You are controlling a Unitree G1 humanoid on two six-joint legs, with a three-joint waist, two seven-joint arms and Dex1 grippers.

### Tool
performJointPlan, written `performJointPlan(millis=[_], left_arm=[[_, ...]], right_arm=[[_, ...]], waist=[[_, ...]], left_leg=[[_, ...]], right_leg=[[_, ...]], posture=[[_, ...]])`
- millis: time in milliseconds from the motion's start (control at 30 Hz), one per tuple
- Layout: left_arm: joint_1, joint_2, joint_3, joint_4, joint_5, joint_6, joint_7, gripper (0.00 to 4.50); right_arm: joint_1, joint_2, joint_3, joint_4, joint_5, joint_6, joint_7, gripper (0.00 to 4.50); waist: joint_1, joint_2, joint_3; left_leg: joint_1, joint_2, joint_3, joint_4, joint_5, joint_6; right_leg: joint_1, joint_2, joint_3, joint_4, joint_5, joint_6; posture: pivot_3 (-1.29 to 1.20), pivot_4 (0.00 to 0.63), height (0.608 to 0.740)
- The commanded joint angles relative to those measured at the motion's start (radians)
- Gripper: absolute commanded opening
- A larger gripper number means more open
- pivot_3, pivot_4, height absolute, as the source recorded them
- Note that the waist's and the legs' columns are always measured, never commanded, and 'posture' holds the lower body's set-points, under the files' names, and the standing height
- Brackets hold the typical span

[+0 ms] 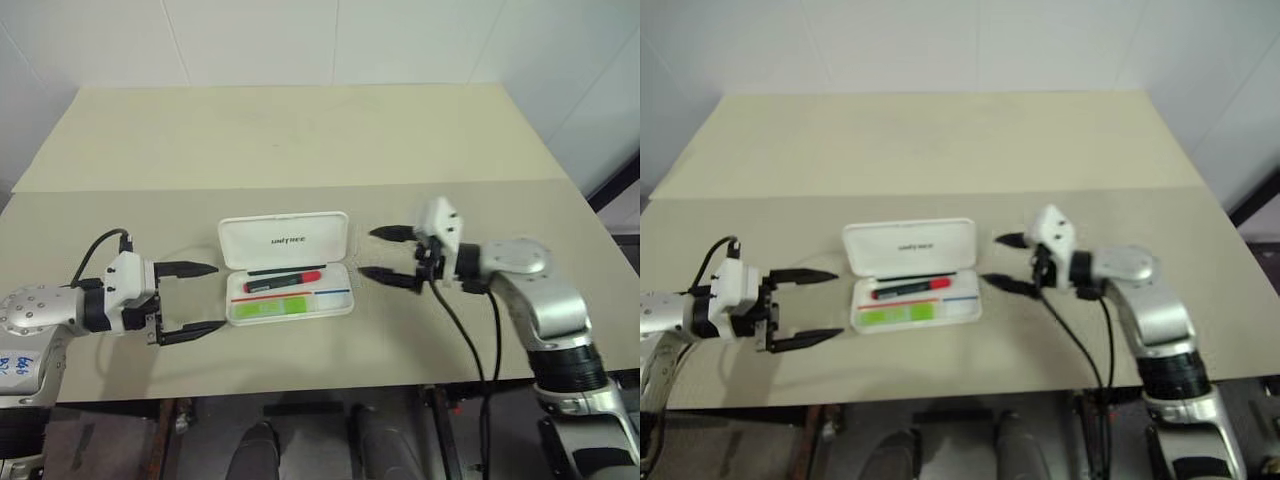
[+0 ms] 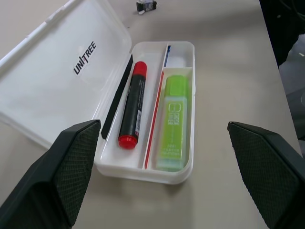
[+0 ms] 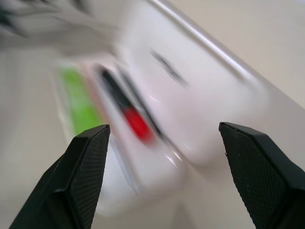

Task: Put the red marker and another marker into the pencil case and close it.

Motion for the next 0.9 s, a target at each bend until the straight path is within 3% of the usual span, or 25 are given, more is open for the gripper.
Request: performJointPlan(millis=[33,133,433,633,733,900], left_arm=[[0.004,-0.020,0.006,-0.011,-0.013,-0.013,0.010,4.50],[-0.006,-0.045,-0.013,-0.001,-0.002,-0.027,0.010,4.50],[-0.056,-0.061,-0.050,0.029,0.017,-0.049,0.009,4.50],[-0.072,-0.061,-0.063,0.031,0.018,-0.048,0.014,4.50],[-0.080,-0.060,-0.069,0.022,0.018,-0.041,0.019,4.50],[-0.092,-0.054,-0.077,0.001,0.017,-0.028,0.029,4.50]], right_arm=[[0.029,-0.031,-0.069,0.093,-0.033,-0.052,-0.083,4.05],[0.038,-0.048,-0.095,0.193,-0.066,-0.107,-0.133,4.48],[0.023,-0.009,-0.101,0.355,-0.144,-0.138,-0.336,4.48],[0.023,0.006,-0.100,0.388,-0.148,-0.146,-0.388,4.48],[0.024,0.023,-0.100,0.362,-0.124,-0.126,-0.391,3.87],[0.025,0.026,-0.089,0.329,-0.109,-0.107,-0.373,2.02]], waist=[[0.000,0.000,0.000],[-0.001,0.000,0.000],[0.001,0.000,0.000],[0.002,0.000,0.000],[0.003,0.000,0.000],[0.003,0.000,0.000]], left_leg=[[0.000,0.000,0.000,0.000,0.000,0.000],[0.000,0.000,0.001,0.000,0.000,0.000],[0.000,0.000,0.001,0.001,0.000,0.000],[0.001,0.000,0.001,0.002,0.000,0.000],[0.001,0.000,0.001,0.003,0.001,0.001],[0.001,0.000,0.001,0.003,0.001,0.002]], right_leg=[[0.000,0.000,0.000,0.000,0.000,0.000],[0.000,0.000,0.001,0.000,0.000,0.000],[0.001,0.000,0.001,-0.001,0.002,0.003],[0.004,0.000,0.001,-0.001,0.002,0.003],[0.004,0.000,0.002,-0.002,0.002,0.000],[0.004,0.000,0.002,-0.002,0.002,0.000]], posture=[[0.00,0.150,0.740],[0.00,0.150,0.740],[0.00,0.150,0.740],[0.00,0.150,0.740],[0.00,0.150,0.740],[0.00,0.150,0.740]])
